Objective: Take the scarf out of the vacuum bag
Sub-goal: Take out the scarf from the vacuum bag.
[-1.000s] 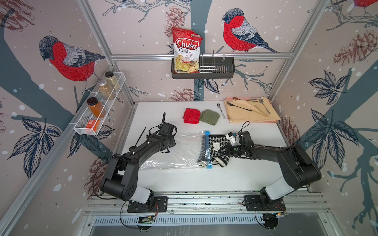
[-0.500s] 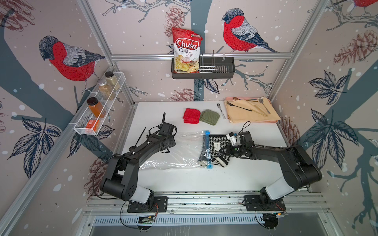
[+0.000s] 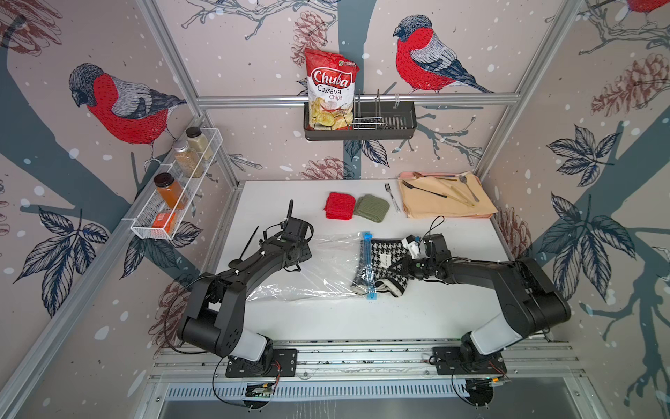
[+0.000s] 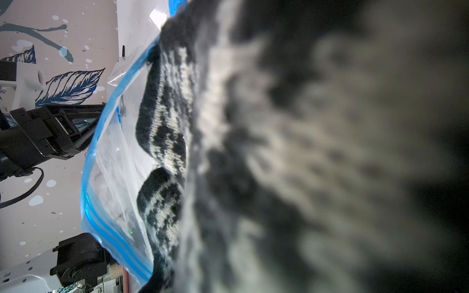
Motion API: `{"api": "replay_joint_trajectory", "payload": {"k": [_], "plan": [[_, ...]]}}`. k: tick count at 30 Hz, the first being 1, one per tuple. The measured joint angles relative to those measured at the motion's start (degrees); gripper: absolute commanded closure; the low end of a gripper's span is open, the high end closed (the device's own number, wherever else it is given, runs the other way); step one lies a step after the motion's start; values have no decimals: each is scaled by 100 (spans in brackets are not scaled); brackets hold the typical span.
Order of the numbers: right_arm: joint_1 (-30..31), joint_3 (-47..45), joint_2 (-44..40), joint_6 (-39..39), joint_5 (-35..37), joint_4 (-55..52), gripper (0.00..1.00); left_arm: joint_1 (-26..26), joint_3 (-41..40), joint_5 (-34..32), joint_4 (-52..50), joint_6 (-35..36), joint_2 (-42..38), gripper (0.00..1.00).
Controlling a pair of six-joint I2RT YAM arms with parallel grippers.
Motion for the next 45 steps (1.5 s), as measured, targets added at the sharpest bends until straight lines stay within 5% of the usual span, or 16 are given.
{"api": "replay_joint_trajectory", "payload": {"k": [45], "plan": [[-103, -76, -42, 98, 4, 44, 100, 0, -22, -26, 0, -20, -46, 89]]}}
